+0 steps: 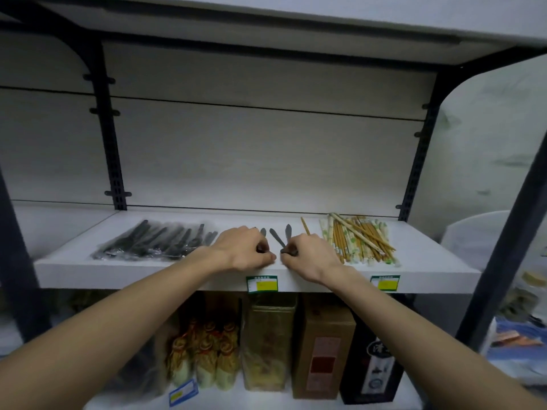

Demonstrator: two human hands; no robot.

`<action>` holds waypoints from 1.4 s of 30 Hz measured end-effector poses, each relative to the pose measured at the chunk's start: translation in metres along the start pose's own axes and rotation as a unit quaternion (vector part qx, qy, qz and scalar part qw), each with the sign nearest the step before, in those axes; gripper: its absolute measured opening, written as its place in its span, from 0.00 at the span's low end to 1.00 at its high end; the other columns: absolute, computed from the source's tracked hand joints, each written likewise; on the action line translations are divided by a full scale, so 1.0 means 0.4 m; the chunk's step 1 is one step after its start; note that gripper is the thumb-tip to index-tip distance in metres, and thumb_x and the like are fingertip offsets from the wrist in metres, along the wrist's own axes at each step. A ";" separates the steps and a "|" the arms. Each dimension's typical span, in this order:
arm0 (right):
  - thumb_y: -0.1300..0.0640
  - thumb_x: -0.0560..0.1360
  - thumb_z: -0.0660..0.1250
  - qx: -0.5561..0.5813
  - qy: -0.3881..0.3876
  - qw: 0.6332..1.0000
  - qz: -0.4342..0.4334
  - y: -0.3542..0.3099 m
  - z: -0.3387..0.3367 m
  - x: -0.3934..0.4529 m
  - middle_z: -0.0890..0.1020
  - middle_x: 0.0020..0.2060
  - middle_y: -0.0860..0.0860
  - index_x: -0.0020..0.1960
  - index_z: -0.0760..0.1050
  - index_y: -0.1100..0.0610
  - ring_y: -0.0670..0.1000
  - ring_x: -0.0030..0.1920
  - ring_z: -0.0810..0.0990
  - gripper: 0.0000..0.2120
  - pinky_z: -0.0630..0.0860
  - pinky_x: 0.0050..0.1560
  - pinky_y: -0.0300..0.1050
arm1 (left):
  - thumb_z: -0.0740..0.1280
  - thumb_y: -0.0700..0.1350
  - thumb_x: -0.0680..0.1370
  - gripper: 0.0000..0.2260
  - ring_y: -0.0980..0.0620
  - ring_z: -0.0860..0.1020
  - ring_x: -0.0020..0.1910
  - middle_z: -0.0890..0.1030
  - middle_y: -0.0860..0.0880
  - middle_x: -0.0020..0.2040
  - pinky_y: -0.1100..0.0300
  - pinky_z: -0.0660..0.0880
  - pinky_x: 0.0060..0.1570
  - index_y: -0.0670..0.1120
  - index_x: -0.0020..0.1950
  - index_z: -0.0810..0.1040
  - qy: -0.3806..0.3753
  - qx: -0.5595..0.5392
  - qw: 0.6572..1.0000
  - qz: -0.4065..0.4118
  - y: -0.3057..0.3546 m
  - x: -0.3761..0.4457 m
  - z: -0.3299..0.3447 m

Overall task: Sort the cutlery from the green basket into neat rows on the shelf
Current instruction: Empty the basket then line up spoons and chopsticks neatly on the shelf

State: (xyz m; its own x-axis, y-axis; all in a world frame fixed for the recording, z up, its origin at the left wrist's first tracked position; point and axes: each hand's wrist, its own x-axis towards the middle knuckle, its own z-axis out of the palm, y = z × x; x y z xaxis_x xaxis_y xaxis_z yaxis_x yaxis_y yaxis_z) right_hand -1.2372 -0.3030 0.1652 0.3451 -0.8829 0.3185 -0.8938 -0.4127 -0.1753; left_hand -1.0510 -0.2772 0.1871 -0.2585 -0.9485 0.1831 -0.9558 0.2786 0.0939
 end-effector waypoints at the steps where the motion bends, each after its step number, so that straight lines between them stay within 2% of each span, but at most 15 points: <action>1: 0.46 0.76 0.65 0.001 0.002 1.000 0.004 0.000 0.000 -0.001 0.86 0.48 0.53 0.54 0.83 0.53 0.56 0.48 0.83 0.14 0.80 0.47 0.48 | 0.64 0.62 0.78 0.17 0.50 0.80 0.47 0.84 0.54 0.46 0.56 0.72 0.42 0.53 0.53 0.85 0.005 0.002 1.000 0.002 -0.002 -0.001 -0.001; 4: 0.48 0.75 0.65 0.006 0.005 1.000 0.007 -0.002 0.000 0.000 0.86 0.50 0.52 0.56 0.84 0.52 0.56 0.49 0.83 0.15 0.81 0.48 0.48 | 0.66 0.60 0.77 0.14 0.50 0.80 0.48 0.83 0.55 0.46 0.57 0.69 0.41 0.53 0.53 0.85 -0.005 -0.018 1.000 -0.014 -0.005 0.000 -0.001; 10: 0.45 0.75 0.67 0.026 0.028 0.999 0.024 -0.013 0.009 -0.003 0.86 0.46 0.51 0.53 0.85 0.52 0.54 0.46 0.83 0.14 0.76 0.41 0.43 | 0.70 0.58 0.75 0.13 0.50 0.80 0.49 0.85 0.52 0.47 0.57 0.74 0.45 0.50 0.50 0.86 -0.013 -0.068 0.997 -0.038 -0.009 0.011 -0.008; 14: 0.50 0.77 0.67 0.041 0.035 0.998 0.029 -0.005 0.012 -0.005 0.86 0.45 0.52 0.53 0.85 0.54 0.54 0.45 0.82 0.12 0.74 0.40 0.42 | 0.72 0.56 0.75 0.11 0.51 0.80 0.49 0.85 0.52 0.47 0.58 0.71 0.43 0.50 0.48 0.86 0.004 -0.065 0.997 -0.033 -0.005 0.012 0.002; 18: 0.52 0.77 0.66 0.046 0.033 0.998 0.037 -0.012 0.017 -0.007 0.86 0.47 0.53 0.54 0.85 0.54 0.55 0.47 0.83 0.12 0.80 0.45 0.46 | 0.73 0.54 0.75 0.09 0.50 0.80 0.49 0.85 0.52 0.47 0.58 0.71 0.42 0.50 0.48 0.86 0.017 -0.068 0.996 -0.052 -0.003 0.011 0.009; 25: 0.51 0.78 0.62 0.050 0.024 0.998 0.019 -0.058 0.033 -0.014 0.86 0.48 0.52 0.55 0.84 0.53 0.55 0.49 0.82 0.14 0.81 0.50 0.51 | 0.72 0.51 0.74 0.03 0.48 0.80 0.48 0.84 0.50 0.44 0.57 0.73 0.41 0.53 0.41 0.82 0.017 -0.049 0.995 -0.080 -0.022 -0.010 0.005; 27: 0.51 0.79 0.61 0.046 0.030 0.998 0.017 -0.075 0.040 -0.018 0.85 0.46 0.52 0.54 0.84 0.53 0.54 0.48 0.81 0.14 0.81 0.47 0.49 | 0.71 0.51 0.73 0.04 0.47 0.80 0.47 0.84 0.50 0.44 0.55 0.76 0.44 0.53 0.40 0.82 0.012 -0.044 0.995 -0.083 -0.036 -0.018 0.004; 32: 0.50 0.78 0.61 0.031 0.024 0.999 0.027 -0.117 0.041 -0.014 0.85 0.44 0.53 0.51 0.83 0.55 0.55 0.45 0.81 0.14 0.81 0.46 0.50 | 0.70 0.52 0.74 0.08 0.45 0.80 0.48 0.83 0.47 0.45 0.54 0.75 0.44 0.48 0.46 0.83 0.024 0.002 0.997 -0.079 -0.062 -0.043 -0.005; 35: 0.51 0.77 0.62 0.024 0.024 0.999 0.038 -0.136 0.035 -0.014 0.85 0.44 0.54 0.51 0.83 0.56 0.56 0.46 0.81 0.14 0.79 0.45 0.48 | 0.70 0.53 0.73 0.08 0.45 0.80 0.49 0.83 0.48 0.45 0.53 0.76 0.47 0.50 0.45 0.83 0.021 0.009 0.997 -0.073 -0.076 -0.051 -0.010; 42: 0.48 0.77 0.64 0.030 0.002 0.997 0.070 -0.177 0.027 -0.012 0.84 0.45 0.54 0.53 0.83 0.57 0.55 0.46 0.81 0.15 0.79 0.45 0.47 | 0.69 0.54 0.74 0.10 0.46 0.80 0.45 0.83 0.48 0.43 0.57 0.73 0.39 0.49 0.46 0.83 0.009 0.042 0.998 -0.052 -0.088 -0.055 -0.031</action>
State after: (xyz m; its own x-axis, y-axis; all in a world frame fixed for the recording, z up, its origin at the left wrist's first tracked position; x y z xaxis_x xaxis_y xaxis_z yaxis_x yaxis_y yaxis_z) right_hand -1.1723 -0.2718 0.1658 0.2177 -0.9315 0.2914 -0.9145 -0.2990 -0.2726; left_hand -1.0098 -0.2642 0.1919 -0.1561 -0.9684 0.1943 -0.9858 0.1651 0.0308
